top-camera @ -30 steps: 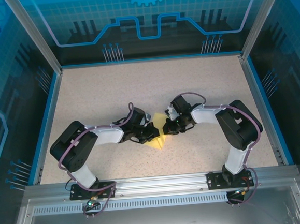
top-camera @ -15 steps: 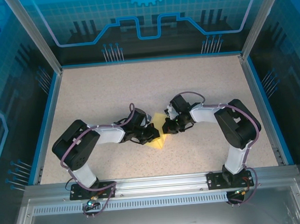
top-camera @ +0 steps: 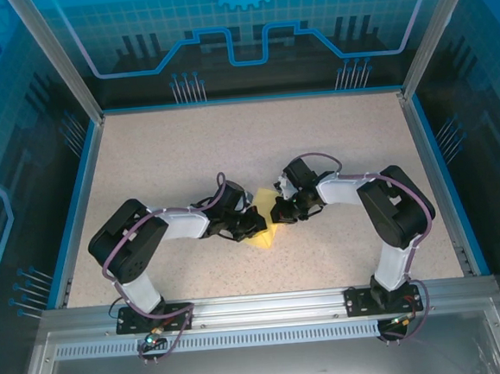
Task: Fold a paper plane with a square sheet of paper (pick it up from the middle)
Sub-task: Fold the triangle a second time at the center of the table.
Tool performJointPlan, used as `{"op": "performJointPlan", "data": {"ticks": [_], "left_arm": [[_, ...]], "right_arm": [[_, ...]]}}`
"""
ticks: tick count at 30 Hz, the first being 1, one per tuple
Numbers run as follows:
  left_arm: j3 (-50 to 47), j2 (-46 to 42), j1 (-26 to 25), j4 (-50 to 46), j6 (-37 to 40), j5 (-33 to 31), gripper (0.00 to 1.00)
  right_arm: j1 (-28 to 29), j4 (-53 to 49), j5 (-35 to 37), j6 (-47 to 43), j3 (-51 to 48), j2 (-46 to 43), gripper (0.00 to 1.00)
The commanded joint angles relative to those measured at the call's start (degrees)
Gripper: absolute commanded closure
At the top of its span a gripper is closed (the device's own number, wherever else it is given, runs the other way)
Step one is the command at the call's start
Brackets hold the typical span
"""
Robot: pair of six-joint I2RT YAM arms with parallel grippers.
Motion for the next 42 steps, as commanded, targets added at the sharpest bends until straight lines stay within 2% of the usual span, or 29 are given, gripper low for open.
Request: {"op": "performJointPlan", "data": {"ticks": [1, 14, 25, 42], "left_arm": [[1.4, 0.3, -0.5, -1.0, 1.4, 0.1, 0.95], [1.5, 0.6, -0.6, -1.2, 1.5, -0.2, 0.95], [1.5, 0.6, -0.6, -2.9, 1.8, -1.6, 0.96], [2.1, 1.6, -0.6, -4.0, 2.2, -1.6, 0.96]], "right_arm": [[-0.6, -2.3, 1.9, -0.7, 0.1, -1.3, 0.93], [-0.9, -2.8, 2.0, -1.2, -0.3, -2.3, 0.93], [-0.9, -1.1, -1.1, -1.7, 0.3, -0.2, 0.93], [-0.9, -2.1, 0.0, -2.0, 1.1, 1.1, 0.93]]}}
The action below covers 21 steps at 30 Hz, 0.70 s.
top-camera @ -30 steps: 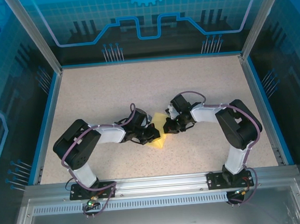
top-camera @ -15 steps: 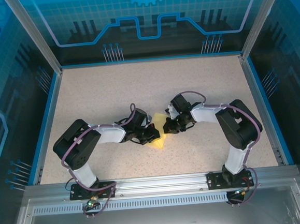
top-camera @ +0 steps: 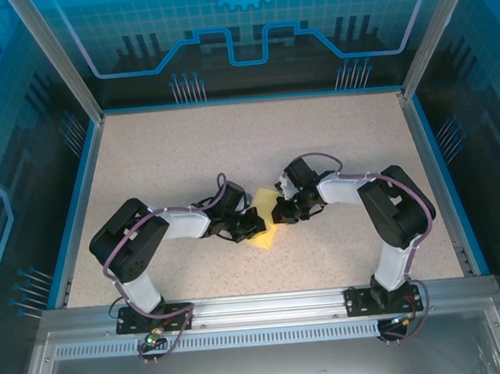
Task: Fold a paper plane with a square sheet of paper (pick it up from the middle)
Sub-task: Fold the triangle a second time at the center of the table.
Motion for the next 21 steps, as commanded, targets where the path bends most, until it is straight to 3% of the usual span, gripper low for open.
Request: {"op": "performJointPlan", "data": {"ticks": [1, 17, 21], "left_arm": [[1.4, 1.0, -0.5, -1.6, 1.3, -0.5, 0.96], [1.4, 1.6, -0.6, -3.8, 1.0, -1.5, 0.96], [1.4, 1.7, -0.7, -5.7, 0.9, -2.5, 0.96]], "right_arm": [[-0.6, -1.1, 0.5, -1.0, 1.2, 1.3, 0.93], [-0.6, -1.9, 1.2, -1.1, 1.8, 1.8, 0.93], [-0.6, -3.2, 2.2, -0.8, 2.2, -0.2, 0.89]]}}
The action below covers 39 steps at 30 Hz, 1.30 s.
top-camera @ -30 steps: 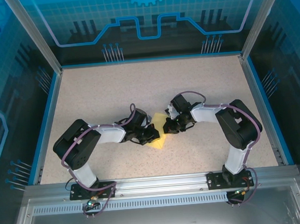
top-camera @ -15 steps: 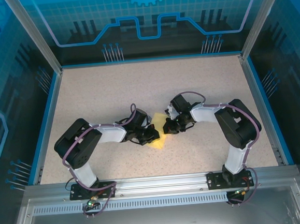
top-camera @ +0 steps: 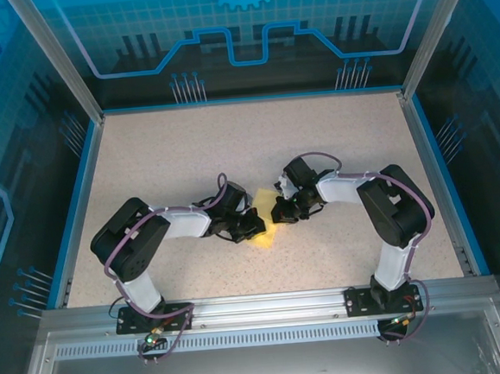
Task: Fold a paper plane with a square sheet of paper (pick it up from the middle)
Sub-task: Fold the triangle a second time at the center of the table.
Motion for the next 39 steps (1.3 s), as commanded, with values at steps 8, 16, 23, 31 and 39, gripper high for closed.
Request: {"op": "performJointPlan", "data": {"ticks": [8, 16, 23, 31, 39], "left_arm": [[0.7, 1.8, -0.9, -5.7, -0.1, -3.6, 0.97], [0.7, 1.8, -1.2, -5.8, -0.4, -4.1, 0.97], [0.8, 1.7, -1.2, -6.0, -0.5, -4.3, 0.97], [1.4, 1.1, -1.3, -6.4, -0.1, -4.1, 0.97], [5.2, -2.8, -1.2, -6.4, 4.3, -4.1, 0.96]], "right_arm": [[-0.5, -3.8, 7.9, 0.3, 0.3, -7.9, 0.8], [1.4, -1.7, 2.4, -0.6, 0.2, -4.5, 0.91], [1.5, -0.6, 0.7, -0.7, 1.0, -0.1, 0.94], [1.5, -1.9, 2.5, -1.8, 0.7, 1.3, 0.94], [1.5, -6.8, 8.5, -5.1, 0.2, 3.4, 0.95]]}}
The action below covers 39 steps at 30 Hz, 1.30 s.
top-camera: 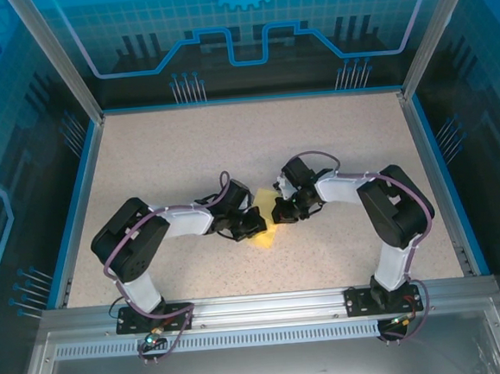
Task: Fold a paper plane with a square sheet of paper (pick it up from the middle)
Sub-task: Fold the triangle a second time at the center of the table.
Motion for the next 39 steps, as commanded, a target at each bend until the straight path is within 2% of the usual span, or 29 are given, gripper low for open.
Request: {"op": "performJointPlan", "data": {"ticks": [1, 11, 18, 23, 39], "left_arm": [[2.8, -2.4, -0.3, -2.1, 3.4, -1.6, 0.96], [6.0, 0.4, -0.1, -8.3, 5.7, -6.2, 0.96], [4.7, -0.4, 0.0, -7.4, 6.0, -5.3, 0.96], [1.7, -2.1, -0.1, -1.5, 5.6, -0.9, 0.95], [1.5, 1.4, -0.1, -5.6, 4.3, -3.8, 0.96]], "right_arm": [[0.5, -4.8, 6.2, -2.4, -0.8, 3.6, 0.95], [0.5, -6.3, 8.7, -3.0, 0.4, 4.2, 0.95], [0.6, -6.1, 8.7, -2.2, 0.7, 4.4, 0.95], [0.5, -5.9, 8.8, -1.6, 0.4, 4.9, 0.95], [0.5, -6.0, 8.6, -1.1, 0.5, 4.2, 0.95]]}}
